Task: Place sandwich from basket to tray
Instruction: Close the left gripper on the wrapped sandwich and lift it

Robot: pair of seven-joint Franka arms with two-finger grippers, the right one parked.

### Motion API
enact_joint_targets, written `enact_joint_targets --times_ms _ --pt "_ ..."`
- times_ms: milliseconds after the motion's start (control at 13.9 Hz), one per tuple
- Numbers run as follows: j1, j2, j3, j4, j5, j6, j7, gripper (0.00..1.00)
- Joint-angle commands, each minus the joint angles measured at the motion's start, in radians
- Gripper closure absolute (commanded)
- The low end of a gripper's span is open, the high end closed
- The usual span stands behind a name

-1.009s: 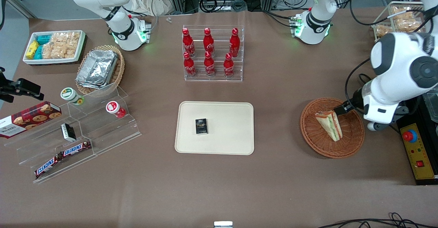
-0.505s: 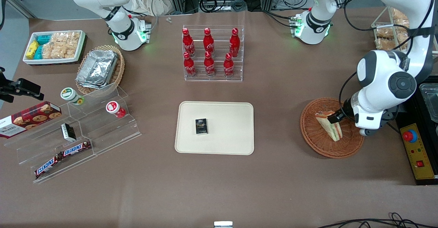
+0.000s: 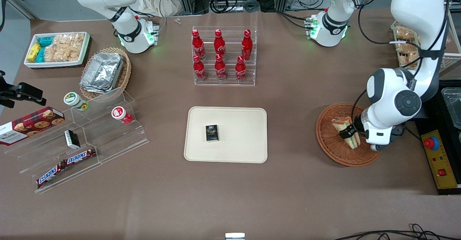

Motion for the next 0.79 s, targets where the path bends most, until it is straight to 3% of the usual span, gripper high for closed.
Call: enact_joint_targets --times_ms 0,360,432,505,577,649,721 --pt "0.001 0.006 -0.003 0.0 0.024 0.02 -0.027 0.0" --pt "-0.001 0.017 -0.003 -0.065 0.075 0.106 -0.02 0.01" --pt "-0.001 0.019 -0.003 -0.065 0.075 0.106 -0.02 0.1" --pt "-0.001 0.02 -0.003 -0.065 0.075 0.106 -0.013 0.47" --pt "0.001 0.023 -0.003 -0.063 0.075 0.106 -0.006 0.77" --pt "0.002 0.031 -0.003 -0.063 0.075 0.105 -0.001 0.84" --pt "0.002 0.031 -0.003 -0.063 0.075 0.097 0.025 0.97"
